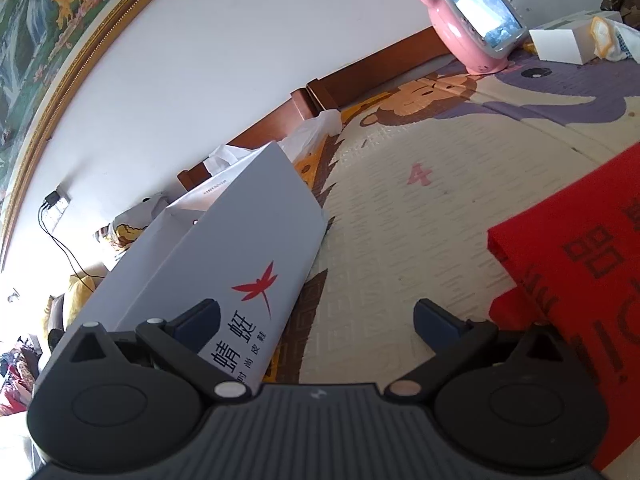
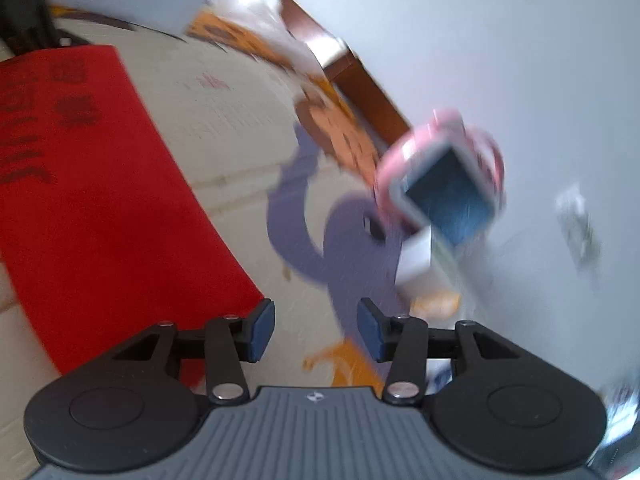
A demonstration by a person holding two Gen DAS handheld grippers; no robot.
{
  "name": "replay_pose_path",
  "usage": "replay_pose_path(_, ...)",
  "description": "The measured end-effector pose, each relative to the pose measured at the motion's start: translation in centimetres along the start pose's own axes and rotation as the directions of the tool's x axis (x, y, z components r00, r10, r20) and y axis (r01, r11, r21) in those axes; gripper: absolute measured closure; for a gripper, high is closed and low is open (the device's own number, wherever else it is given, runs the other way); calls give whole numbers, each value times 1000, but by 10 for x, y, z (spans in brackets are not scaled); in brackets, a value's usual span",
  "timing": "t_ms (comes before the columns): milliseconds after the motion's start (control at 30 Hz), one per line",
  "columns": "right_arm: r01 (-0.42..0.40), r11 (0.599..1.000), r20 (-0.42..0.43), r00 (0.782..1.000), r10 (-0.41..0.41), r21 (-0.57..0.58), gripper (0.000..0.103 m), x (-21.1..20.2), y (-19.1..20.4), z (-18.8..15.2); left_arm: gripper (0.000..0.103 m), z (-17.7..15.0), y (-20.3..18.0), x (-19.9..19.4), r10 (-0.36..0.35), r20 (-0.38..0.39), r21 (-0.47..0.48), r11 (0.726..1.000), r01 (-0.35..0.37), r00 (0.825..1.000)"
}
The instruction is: Fold shopping bag
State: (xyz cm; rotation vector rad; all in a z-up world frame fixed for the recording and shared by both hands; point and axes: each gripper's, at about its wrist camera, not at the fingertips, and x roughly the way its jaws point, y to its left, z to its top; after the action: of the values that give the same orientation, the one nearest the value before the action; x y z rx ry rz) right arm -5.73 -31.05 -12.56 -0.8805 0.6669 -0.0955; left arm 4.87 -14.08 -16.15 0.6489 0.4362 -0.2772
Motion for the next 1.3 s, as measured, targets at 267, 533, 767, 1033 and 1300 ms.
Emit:
replay_pose_path(267, 54, 991, 78, 996, -45, -119, 51, -2, 8, 21, 1, -6, 3, -7, -11, 7, -13, 1000, 12, 1000)
replay_pose_path(533, -486, 383, 287, 834, 472, 785, 58, 16, -123, -32, 1, -9, -17, -16, 69, 81, 145, 986, -80, 994)
replay_pose_path(767, -441, 4, 381, 780, 497, 897, 56, 27, -121, -100, 1, -12, -7, -23, -144, 143, 250, 962, 105, 979)
replay_pose_path(1033, -421, 67, 336, 800, 497, 904, 56, 31, -120, -108, 1, -8, 11, -27, -377, 124, 365, 877, 311, 918)
replay_pose_path(1300, -464, 65, 357, 758, 546, 884, 58, 49, -107, -104, 1, -13, 17, -47, -585, 77, 414, 755, 508, 807)
